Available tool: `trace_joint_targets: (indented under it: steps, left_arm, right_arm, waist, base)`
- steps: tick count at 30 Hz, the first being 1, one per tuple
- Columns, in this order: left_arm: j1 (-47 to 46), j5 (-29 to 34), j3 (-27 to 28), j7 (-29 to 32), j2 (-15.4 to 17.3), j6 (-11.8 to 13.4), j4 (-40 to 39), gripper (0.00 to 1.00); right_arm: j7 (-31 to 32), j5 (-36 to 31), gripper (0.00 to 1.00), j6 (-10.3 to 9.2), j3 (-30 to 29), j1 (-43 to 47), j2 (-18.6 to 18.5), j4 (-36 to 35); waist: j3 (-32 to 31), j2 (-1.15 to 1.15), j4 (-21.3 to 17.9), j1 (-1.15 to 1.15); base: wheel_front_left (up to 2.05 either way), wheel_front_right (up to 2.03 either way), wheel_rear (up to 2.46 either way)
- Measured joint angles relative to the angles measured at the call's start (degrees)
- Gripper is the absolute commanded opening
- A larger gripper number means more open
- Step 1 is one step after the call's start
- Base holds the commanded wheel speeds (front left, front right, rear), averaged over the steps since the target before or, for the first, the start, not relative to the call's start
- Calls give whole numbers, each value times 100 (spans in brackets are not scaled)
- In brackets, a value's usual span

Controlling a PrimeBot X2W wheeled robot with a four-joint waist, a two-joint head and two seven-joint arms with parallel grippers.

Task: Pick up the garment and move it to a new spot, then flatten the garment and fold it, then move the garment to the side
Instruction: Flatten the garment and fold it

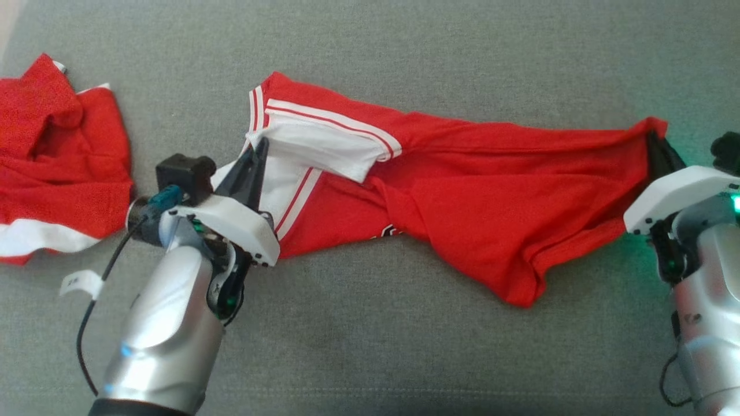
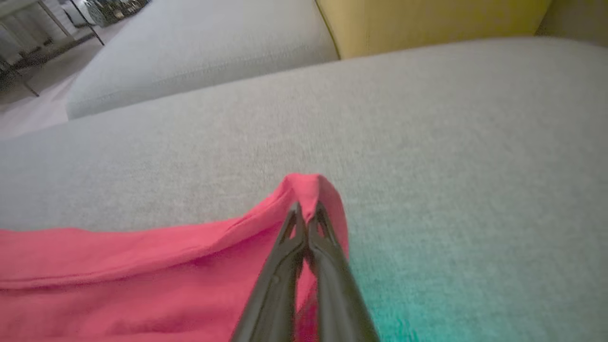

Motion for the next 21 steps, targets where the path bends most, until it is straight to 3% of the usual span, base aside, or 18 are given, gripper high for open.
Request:
trace_joint_targets:
  steps: [5, 11, 15, 21]
  left_arm:
    - [13, 0, 60, -204, 60, 114, -328, 0]
    - [109, 0, 371, -344, 272, 332, -1189, 0]
    - [264, 0, 522, -361, 383, 482, -1951, 0]
    - [243, 9, 721, -103, 584, 700, -2976, 0]
  right_arm:
    - [-388, 115, 0, 0, 214, 15, -33, -425]
    - [-715, 123, 0, 0, 400, 311, -59, -1519]
    - [-675, 92, 0, 0, 415, 599, -62, -2441]
    - [-36, -204, 0, 0, 364, 838, -27, -3793]
  waist:
    - [-145, 0, -29, 0]
    - [-429, 0, -87, 0]
    - [-668, 0, -105, 0]
    - [-1077, 0, -81, 0]
  base:
    - [0, 0, 0]
    - [0, 0, 0]
    - [0, 0, 0]
    - [0, 0, 0]
